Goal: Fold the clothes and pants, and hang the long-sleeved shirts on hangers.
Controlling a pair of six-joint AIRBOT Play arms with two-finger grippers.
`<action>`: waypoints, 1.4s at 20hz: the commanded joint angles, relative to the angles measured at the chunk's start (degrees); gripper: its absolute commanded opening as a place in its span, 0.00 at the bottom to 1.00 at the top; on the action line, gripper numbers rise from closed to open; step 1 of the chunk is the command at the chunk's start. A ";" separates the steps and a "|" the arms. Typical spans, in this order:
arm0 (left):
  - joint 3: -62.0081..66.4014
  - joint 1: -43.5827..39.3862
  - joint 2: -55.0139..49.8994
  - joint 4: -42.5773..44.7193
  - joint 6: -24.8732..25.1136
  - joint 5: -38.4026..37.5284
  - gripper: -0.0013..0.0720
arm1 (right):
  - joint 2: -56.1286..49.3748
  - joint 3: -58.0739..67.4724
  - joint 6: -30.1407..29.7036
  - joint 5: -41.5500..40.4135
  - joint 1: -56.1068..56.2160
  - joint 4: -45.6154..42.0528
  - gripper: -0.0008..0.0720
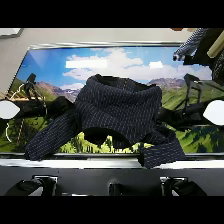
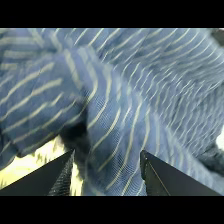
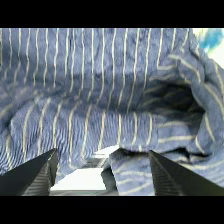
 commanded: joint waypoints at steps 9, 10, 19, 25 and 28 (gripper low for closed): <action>-17.33 -8.24 15.28 6.54 -1.60 -2.14 0.65 | 15.12 -14.43 9.75 1.81 1.22 10.10 0.87; -19.19 -9.97 16.44 8.11 -1.60 -0.83 0.65 | 16.46 -17.77 10.25 -0.94 1.22 11.80 0.87; -25.31 -24.61 10.34 9.53 2.19 17.20 0.65 | 13.16 -23.85 -0.02 -16.20 1.20 10.69 0.87; -25.29 -29.14 2.36 11.10 2.08 24.87 0.65 | 12.35 -23.78 -25.11 -31.67 1.20 9.09 0.95; -24.46 -29.20 4.52 11.17 2.14 20.48 0.65 | 12.35 -21.57 -25.05 -33.94 1.03 8.63 0.95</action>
